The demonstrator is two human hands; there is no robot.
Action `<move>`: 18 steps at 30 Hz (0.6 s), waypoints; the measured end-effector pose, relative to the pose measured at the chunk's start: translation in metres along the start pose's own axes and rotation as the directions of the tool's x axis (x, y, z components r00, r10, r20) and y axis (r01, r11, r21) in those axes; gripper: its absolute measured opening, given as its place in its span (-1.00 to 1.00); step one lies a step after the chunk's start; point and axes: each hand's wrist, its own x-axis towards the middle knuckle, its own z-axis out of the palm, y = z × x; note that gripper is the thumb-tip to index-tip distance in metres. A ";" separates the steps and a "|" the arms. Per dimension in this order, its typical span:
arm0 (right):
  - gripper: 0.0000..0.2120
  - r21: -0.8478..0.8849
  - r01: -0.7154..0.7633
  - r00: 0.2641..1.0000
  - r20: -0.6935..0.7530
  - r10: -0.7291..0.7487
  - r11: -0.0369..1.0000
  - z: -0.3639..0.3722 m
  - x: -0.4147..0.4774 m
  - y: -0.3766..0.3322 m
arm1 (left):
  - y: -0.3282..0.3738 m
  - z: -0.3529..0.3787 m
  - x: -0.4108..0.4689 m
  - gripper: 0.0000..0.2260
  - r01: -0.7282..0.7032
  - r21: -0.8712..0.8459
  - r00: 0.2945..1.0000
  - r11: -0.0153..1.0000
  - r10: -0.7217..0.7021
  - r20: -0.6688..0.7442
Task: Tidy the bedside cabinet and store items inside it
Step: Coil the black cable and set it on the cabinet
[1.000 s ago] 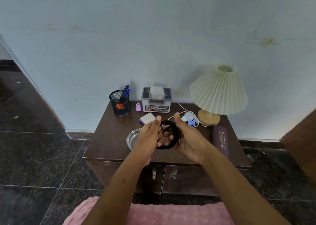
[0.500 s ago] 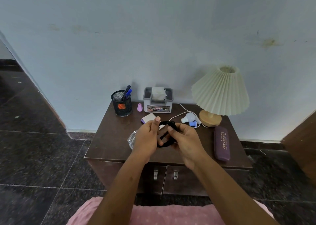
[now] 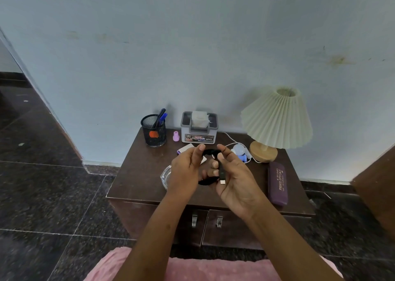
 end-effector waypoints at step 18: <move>-0.76 -0.901 0.427 0.798 0.417 -0.435 -0.082 -0.026 0.009 -0.008 | 0.010 -0.010 -0.004 -0.63 0.265 -0.289 0.918 0.920 -0.149 0.368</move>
